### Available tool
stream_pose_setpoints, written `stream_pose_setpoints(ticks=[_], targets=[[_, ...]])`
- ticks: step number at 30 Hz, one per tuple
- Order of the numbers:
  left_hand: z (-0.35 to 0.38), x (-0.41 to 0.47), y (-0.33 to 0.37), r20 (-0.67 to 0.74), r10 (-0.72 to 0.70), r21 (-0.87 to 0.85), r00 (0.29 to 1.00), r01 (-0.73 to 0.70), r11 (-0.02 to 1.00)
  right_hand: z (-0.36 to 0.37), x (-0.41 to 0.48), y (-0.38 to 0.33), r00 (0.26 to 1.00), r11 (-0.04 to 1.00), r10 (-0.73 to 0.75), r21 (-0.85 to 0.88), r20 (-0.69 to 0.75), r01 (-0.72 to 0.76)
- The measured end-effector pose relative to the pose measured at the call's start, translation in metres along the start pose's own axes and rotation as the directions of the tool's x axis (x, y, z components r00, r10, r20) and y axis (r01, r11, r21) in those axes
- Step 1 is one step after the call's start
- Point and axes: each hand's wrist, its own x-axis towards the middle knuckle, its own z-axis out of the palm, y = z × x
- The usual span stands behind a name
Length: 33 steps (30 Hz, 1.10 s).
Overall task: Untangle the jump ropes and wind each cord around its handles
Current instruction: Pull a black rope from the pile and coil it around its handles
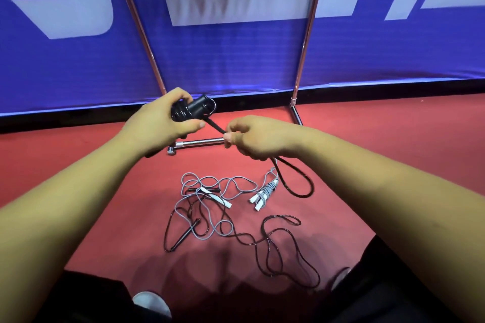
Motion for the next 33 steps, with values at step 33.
stream_pose_setpoints(ticks=[33], targets=[[0.034, -0.028, 0.046, 0.209, 0.186, -0.528, 0.96, -0.049, 0.848, -0.026, 0.008, 0.03, 0.991, 0.959, -0.052, 0.272, -0.123, 0.084]])
